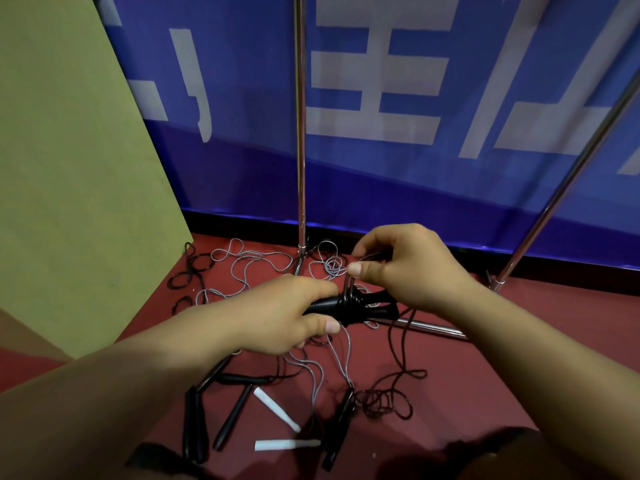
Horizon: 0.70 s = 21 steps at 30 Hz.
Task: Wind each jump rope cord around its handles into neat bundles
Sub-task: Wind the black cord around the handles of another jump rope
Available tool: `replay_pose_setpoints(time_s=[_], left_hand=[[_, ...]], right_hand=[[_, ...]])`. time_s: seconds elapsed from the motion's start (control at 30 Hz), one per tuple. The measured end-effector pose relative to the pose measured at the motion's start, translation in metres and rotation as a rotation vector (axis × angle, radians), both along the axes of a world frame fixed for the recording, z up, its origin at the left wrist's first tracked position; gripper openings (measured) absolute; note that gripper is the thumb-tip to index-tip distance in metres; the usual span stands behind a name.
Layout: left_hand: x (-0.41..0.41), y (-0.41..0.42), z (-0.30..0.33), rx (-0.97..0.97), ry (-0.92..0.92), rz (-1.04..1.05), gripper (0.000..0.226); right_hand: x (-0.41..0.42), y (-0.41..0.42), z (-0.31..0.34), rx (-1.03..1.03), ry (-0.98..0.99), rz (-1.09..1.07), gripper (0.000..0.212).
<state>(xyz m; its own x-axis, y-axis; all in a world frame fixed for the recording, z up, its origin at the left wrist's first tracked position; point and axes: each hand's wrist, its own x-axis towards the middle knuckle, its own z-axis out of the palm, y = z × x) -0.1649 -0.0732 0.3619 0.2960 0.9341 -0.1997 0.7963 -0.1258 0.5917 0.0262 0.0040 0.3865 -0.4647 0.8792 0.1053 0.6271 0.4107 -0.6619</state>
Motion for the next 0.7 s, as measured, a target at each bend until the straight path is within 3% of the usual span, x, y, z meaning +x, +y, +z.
replay_pose_setpoints(time_s=[0.27, 0.53, 0.7], left_hand=[[-0.001, -0.008, 0.006, -0.033, 0.032, -0.081, 0.011], [-0.008, -0.01, 0.007, -0.148, -0.342, -0.087, 0.011], [-0.014, -0.01, 0.012, -0.164, -0.633, -0.058, 0.028]], right_hand=[[0.0, 0.008, -0.003, -0.233, 0.072, 0.08, 0.007], [0.003, 0.01, 0.005, -0.478, 0.059, 0.079, 0.027], [0.002, 0.007, 0.008, -0.626, 0.217, 0.125, 0.004]])
